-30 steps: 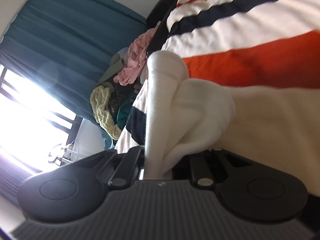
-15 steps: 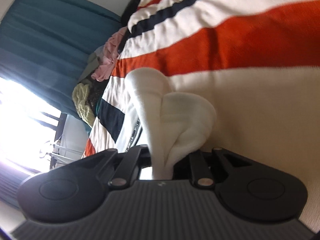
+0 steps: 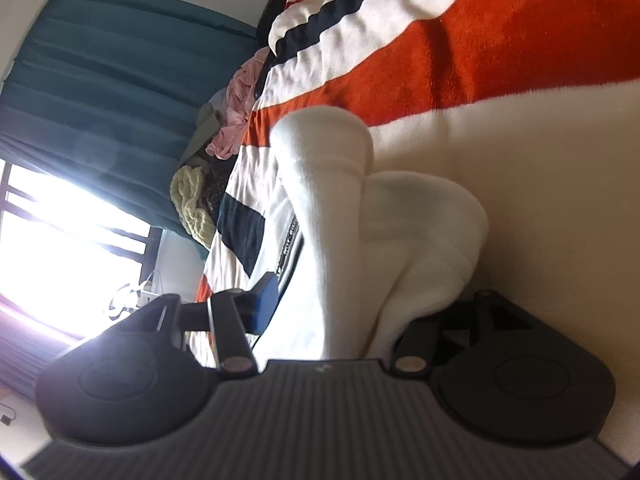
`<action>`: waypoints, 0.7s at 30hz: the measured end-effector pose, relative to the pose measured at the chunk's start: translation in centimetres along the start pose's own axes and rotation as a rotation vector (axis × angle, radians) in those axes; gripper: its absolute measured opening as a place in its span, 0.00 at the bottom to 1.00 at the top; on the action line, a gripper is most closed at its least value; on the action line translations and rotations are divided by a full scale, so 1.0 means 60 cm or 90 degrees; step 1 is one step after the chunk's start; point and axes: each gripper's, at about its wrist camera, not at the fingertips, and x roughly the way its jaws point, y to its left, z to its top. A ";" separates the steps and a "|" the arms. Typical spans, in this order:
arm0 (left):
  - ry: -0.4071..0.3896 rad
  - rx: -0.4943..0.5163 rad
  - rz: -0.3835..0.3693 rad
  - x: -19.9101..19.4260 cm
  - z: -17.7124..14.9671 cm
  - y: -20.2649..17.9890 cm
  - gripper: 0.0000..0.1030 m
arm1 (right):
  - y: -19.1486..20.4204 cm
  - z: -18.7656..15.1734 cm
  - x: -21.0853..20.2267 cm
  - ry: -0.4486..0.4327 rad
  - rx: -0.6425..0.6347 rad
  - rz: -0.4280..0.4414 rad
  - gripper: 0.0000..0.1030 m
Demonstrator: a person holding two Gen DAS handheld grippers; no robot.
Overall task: Fold clothes
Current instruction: 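Lay the waistband down and open the left gripper while the right gripper holds the sweatpants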
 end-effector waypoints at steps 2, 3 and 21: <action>-0.022 0.030 -0.014 -0.002 -0.011 -0.052 0.79 | -0.002 -0.002 0.004 -0.003 -0.009 0.000 0.54; -0.030 0.047 -0.026 -0.002 -0.017 -0.077 0.79 | -0.002 -0.003 0.005 -0.005 -0.014 -0.001 0.53; -0.042 0.106 -0.096 0.304 -0.125 -0.522 1.00 | 0.009 -0.031 0.015 -0.049 -0.185 -0.011 0.51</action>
